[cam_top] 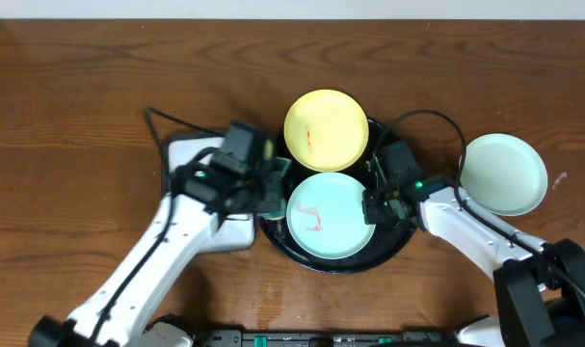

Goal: Clean dirty plates on tray and stack at the side
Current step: 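Lift the sponge with the left gripper and move it over the plate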

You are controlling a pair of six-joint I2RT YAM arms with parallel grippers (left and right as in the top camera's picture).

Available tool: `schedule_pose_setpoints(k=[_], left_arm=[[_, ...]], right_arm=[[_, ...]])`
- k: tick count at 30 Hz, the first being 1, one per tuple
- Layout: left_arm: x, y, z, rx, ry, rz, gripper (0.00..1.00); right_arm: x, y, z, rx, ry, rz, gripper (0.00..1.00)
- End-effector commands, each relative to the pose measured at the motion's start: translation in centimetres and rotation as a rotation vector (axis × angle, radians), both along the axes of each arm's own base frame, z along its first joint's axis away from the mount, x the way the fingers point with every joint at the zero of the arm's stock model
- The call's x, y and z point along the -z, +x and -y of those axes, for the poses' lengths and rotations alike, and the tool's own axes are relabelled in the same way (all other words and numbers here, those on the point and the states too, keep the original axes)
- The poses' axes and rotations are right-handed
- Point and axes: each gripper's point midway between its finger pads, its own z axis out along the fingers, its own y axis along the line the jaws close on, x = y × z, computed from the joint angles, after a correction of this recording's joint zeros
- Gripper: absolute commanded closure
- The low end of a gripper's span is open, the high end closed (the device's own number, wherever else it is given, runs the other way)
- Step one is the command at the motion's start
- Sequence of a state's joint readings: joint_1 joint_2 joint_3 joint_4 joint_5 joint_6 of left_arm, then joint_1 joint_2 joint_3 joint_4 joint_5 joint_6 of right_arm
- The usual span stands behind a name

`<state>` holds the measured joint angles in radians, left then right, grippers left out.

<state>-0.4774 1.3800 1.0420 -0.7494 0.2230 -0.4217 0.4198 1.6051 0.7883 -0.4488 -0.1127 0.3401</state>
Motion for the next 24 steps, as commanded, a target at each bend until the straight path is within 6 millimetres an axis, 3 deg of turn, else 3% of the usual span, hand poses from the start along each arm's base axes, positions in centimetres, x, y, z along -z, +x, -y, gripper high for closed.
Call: schedule_pose_setpoints(k=[1, 4, 7, 15, 21, 24], left_arm=[[1.4, -0.9, 2.8, 0.038, -0.038, -0.058, 0.93], [3.3, -1.4, 4.4, 0.03, -0.029, -0.112, 0.93], [5.1, -1.7, 5.7, 0.035, -0.021, -0.151, 0.93], [8.6, -2.7, 9.7, 0.068, -0.048, -0.212, 0.92], [12.3, -4.2, 9.8, 0.017, 0.015, -0.317, 0.92], [13.9, -4.0, 8.4, -0.014, 0.08, -0.336, 0.92]], right_arm=[[1.3, -0.6, 0.4, 0.055, 0.008, -0.01, 0.96], [2.1, -1.4, 0.7, 0.056, 0.002, -0.02, 0.94], [2.5, -1.9, 1.0, 0.054, -0.005, -0.033, 0.99], [2.3, -2.1, 1.0, 0.054, -0.005, -0.05, 0.99], [2.3, -2.2, 1.0, 0.055, -0.008, -0.057, 0.99], [2.4, -2.4, 1.1, 0.055, -0.012, -0.066, 0.99]])
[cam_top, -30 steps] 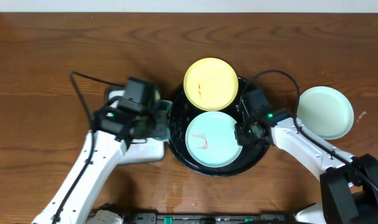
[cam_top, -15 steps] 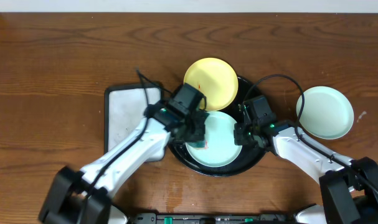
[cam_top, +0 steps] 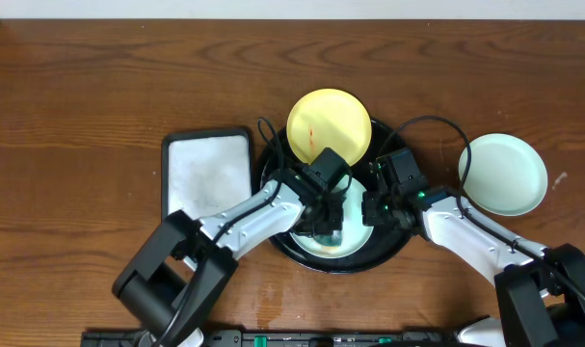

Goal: Clean dirty plates on tray and stack at the side
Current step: 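Lift the sponge with the left gripper and move it over the plate, then scrub the pale green plate with the sponge while right gripper holds it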

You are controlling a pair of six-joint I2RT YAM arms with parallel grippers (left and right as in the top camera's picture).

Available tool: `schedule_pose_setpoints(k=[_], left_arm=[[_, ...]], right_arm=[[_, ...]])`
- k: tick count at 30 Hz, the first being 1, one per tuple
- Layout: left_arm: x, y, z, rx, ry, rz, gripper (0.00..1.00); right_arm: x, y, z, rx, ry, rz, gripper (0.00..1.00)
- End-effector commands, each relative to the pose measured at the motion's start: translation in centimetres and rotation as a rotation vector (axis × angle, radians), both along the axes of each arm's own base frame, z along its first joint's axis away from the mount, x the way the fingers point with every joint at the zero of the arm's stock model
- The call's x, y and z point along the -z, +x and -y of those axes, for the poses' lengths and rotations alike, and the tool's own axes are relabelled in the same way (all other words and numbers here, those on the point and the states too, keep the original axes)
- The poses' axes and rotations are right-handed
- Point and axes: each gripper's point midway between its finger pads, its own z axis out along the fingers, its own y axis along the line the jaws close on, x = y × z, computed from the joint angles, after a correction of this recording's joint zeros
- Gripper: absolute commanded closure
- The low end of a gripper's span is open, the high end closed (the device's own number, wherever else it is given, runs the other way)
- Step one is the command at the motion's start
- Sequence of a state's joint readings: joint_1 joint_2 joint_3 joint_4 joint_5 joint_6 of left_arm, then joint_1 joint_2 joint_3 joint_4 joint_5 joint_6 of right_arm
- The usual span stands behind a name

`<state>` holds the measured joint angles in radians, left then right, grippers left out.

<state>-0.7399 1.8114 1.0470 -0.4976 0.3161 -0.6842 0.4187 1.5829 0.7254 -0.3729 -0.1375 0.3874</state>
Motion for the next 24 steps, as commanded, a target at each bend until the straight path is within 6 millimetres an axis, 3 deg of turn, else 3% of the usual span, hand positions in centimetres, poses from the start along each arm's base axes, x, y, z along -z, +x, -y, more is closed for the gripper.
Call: schedule_pose_setpoints(k=[1, 6, 11, 16, 24], left_arm=[[2.8, -0.3, -2.6, -0.058, 0.126, -0.049, 0.92], [2.7, 2.0, -8.9, -0.156, 0.359, 0.013, 0.92], [2.1, 3.3, -12.7, -0.141, 0.523, 0.083, 0.92], [1.1, 3.8, -13.9, -0.092, 0.618, 0.127, 0.93], [0.9, 4.2, -14.0, -0.051, 0.634, 0.146, 0.92]], right_arm=[[1.9, -2.0, 1.4, 0.016, -0.059, -0.081, 0.99], [2.0, -2.6, 1.6, 0.015, -0.07, -0.104, 0.99], [2.1, -2.9, 1.9, 0.016, -0.081, -0.12, 0.99], [2.2, -3.0, 2.0, 0.018, -0.09, -0.122, 0.99], [2.2, -3.0, 2.1, 0.02, -0.097, -0.119, 0.99]])
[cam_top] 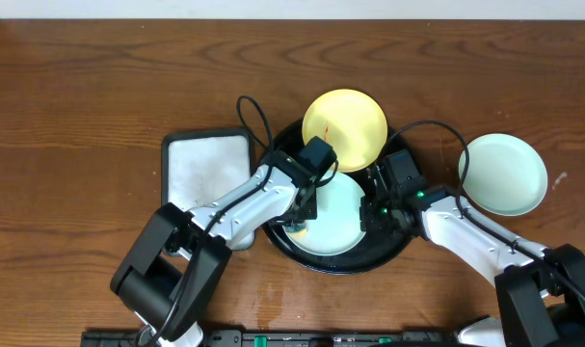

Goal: Clean dirty plates on tray and stack at the side
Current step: 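Scrub the pale green plate with the sponge while right gripper holds it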

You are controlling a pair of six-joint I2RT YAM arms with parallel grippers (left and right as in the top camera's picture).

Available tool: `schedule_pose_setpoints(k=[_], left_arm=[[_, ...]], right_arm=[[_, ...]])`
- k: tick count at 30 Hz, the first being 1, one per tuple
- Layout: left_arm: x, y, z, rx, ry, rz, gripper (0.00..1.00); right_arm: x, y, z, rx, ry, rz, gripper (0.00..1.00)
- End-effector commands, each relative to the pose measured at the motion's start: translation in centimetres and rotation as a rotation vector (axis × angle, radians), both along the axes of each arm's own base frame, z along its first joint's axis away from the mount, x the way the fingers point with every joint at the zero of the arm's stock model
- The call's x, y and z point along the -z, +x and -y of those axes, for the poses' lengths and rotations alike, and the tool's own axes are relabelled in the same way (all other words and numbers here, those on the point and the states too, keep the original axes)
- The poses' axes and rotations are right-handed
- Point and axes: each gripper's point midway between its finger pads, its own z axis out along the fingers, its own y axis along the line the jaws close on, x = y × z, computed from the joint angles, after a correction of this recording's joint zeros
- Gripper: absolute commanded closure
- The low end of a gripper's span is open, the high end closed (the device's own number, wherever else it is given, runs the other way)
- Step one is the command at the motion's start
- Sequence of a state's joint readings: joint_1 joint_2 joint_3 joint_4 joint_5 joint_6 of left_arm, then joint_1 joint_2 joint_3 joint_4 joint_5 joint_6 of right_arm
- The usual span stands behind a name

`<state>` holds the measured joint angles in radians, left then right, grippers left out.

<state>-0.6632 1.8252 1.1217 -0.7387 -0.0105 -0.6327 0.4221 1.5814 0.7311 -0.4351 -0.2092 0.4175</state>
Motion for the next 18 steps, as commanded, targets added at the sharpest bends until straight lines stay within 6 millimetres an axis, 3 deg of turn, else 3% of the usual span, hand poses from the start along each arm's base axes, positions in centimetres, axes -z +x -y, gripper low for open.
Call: schedule_pose_setpoints(k=[1, 3, 6, 11, 18], left_arm=[[0.7, 1.4, -6.6, 0.02, 0.318, 0.066, 0.92], [0.3, 1.8, -7.4, 0.024, 0.37, 0.093, 0.93], [0.7, 1.6, -6.3, 0.021, 0.301, 0.072, 0.93], [1.9, 0.3, -0.3, 0.017, -0.027, -0.034, 0.92], [1.2, -0.8, 6.7, -0.055, -0.322, -0.094, 0.92]], right_arm=[[2.1, -1.3, 2.8, 0.01, -0.144, -0.034, 0.99], [2.1, -1.3, 2.8, 0.01, -0.143, -0.034, 0.99], [2.1, -1.3, 2.8, 0.01, -0.143, -0.034, 0.99], [2.1, -1.3, 2.8, 0.01, -0.143, -0.033, 0.99], [2.1, -1.3, 2.8, 0.01, -0.143, -0.034, 0.99]])
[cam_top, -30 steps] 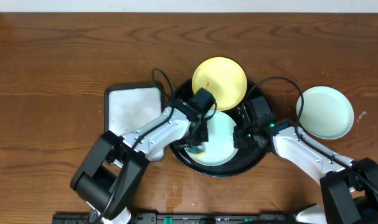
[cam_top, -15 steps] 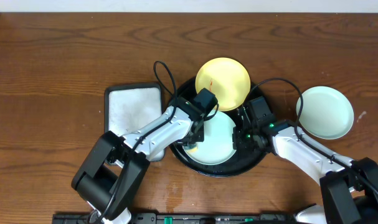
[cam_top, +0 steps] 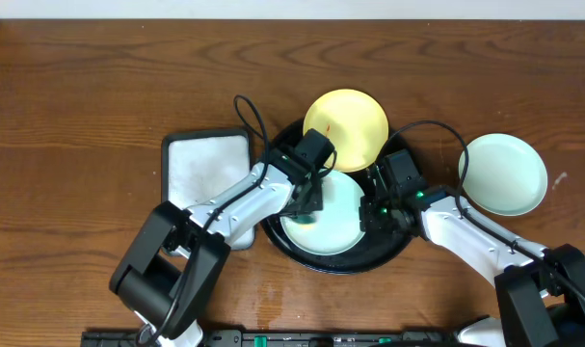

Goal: Clean dirty plates on tray and stack at the side
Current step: 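Scrub the pale green plate with the sponge while right gripper holds it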

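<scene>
A black round tray (cam_top: pixel 393 253) holds a mint plate (cam_top: pixel 338 224) in front and a yellow plate (cam_top: pixel 350 125) tilted on its far rim, with a red smear near its left side. My left gripper (cam_top: pixel 308 204) is low over the left half of the mint plate, shut on a greenish sponge (cam_top: pixel 305 216) that presses on the plate. No red mark shows on the bare part of the mint plate. My right gripper (cam_top: pixel 372 208) is at the plate's right rim and looks shut on it.
A second mint plate (cam_top: pixel 504 173) lies on the table to the right of the tray. Left of the tray is a white-lined black rectangular tray (cam_top: pixel 207 172). The left arm's cable loops over the tray's far left rim.
The left gripper with the sponge has shifted slightly toward the near side of the mint plate. The right gripper and both plates stay where they were.
First the left gripper was at the tray's left rim with the sponge, and a red squiggle showed on the mint plate. Then it was over the middle of that plate. Afterwards the yellow plate sat further right and the squiggle no longer showed.
</scene>
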You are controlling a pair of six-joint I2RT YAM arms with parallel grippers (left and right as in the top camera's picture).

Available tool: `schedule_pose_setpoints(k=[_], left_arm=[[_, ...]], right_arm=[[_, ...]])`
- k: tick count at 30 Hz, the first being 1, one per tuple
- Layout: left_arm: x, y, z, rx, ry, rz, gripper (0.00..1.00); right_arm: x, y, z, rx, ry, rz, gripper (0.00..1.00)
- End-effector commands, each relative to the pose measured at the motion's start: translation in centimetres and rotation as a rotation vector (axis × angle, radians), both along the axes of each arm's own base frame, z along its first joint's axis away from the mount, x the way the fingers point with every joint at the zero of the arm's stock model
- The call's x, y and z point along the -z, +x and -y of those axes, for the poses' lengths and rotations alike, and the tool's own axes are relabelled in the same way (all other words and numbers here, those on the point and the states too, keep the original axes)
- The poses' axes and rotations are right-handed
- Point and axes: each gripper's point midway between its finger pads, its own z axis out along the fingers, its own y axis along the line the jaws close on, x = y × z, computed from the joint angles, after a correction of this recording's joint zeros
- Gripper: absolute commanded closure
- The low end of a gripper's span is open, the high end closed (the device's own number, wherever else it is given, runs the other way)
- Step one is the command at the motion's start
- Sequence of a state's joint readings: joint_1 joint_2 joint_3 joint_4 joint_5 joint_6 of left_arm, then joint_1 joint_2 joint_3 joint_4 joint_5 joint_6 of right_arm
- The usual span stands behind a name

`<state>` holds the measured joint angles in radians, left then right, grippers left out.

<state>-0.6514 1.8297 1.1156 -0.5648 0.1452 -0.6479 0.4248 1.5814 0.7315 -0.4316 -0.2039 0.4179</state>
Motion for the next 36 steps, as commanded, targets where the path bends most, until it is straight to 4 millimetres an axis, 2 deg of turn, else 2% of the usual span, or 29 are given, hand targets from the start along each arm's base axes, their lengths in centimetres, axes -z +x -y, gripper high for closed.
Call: schedule_pose_setpoints(k=[1, 9, 14, 19, 21, 23, 27, 29, 33, 36], left_arm=[[1.3, -2.8, 3.0, -0.042, -0.118, -0.141, 0.92], [0.8, -4.3, 5.3, -0.054, -0.194, -0.193, 0.92], [0.6, -5.3, 6.1, -0.038, -0.223, -0.237, 0.92], [0.7, -5.6, 5.9, -0.039, -0.214, -0.247, 0.92], [0.9, -5.7, 5.3, -0.009, -0.186, -0.236, 0.89], [1.5, -5.5, 3.7, 0.029, -0.1, -0.198, 0.89], [2.3, -4.9, -2.1, 0.007, 0.172, -0.144, 0.89], [2.2, -3.9, -4.5, 0.004, 0.283, -0.092, 0.9], [0.6, -0.5, -8.8, -0.049, 0.479, 0.067, 0.91], [-1.0, 1.3, -9.8, -0.042, 0.533, 0.148, 0.91]], right_arm=[[2.1, -1.4, 2.8, 0.011, -0.14, -0.039, 0.99], [2.2, -1.4, 2.9, 0.011, -0.141, -0.042, 0.99], [2.2, -1.4, 2.9, 0.011, -0.142, -0.043, 0.99], [2.2, -1.4, 2.9, 0.011, -0.142, -0.042, 0.99], [2.2, -1.4, 2.9, 0.011, -0.142, -0.042, 0.99], [2.2, -1.4, 2.9, 0.011, -0.142, -0.042, 0.99], [2.2, -1.4, 2.9, 0.011, -0.142, -0.042, 0.99], [2.2, -1.4, 2.9, 0.011, -0.142, -0.042, 0.99], [2.2, -1.5, 3.0, 0.013, -0.15, -0.043, 0.99], [2.3, -1.6, 3.6, 0.019, -0.182, -0.047, 0.99]])
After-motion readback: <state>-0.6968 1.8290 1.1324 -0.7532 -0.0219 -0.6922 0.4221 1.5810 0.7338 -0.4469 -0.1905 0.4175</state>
